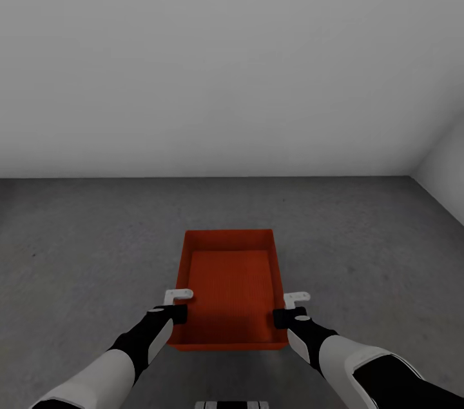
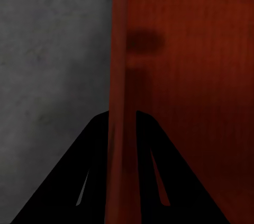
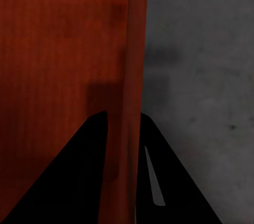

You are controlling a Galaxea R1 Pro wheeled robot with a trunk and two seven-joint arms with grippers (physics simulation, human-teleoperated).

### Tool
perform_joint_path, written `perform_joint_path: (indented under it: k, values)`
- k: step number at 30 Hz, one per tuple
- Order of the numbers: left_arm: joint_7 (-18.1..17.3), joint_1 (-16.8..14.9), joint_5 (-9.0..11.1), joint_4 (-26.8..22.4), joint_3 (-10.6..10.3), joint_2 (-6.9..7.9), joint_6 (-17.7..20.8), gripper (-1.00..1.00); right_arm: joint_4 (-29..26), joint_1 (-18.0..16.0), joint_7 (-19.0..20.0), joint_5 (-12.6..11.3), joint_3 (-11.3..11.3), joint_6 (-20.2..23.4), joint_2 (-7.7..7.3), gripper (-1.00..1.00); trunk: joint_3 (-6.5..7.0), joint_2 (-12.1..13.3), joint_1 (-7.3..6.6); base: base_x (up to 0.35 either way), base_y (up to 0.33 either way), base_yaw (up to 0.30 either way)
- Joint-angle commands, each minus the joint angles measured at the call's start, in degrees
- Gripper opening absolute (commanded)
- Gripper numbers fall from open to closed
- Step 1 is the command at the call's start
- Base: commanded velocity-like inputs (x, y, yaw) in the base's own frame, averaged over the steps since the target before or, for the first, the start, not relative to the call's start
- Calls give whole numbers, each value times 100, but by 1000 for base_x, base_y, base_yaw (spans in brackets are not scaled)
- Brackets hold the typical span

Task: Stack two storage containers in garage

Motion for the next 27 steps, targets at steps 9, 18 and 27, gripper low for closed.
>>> perform_joint_path:
  k: [9,18,27]
  values:
    - [79,-4,-25,-120,84,-50,35,-100,18,-2,-7,-89,-46,-28,9,-100,-166,-364,197,0,0,0]
    - [79,-4,-25,-120,84,-50,35,-100,18,-2,-7,-89,-45,-28,9,-100,-274,-605,329,0,0,0]
    - [79,-4,-25,-120,84,-50,35,-100,18,-2,-7,-89,-46,-28,9,-100,-274,-605,329,0,0,0]
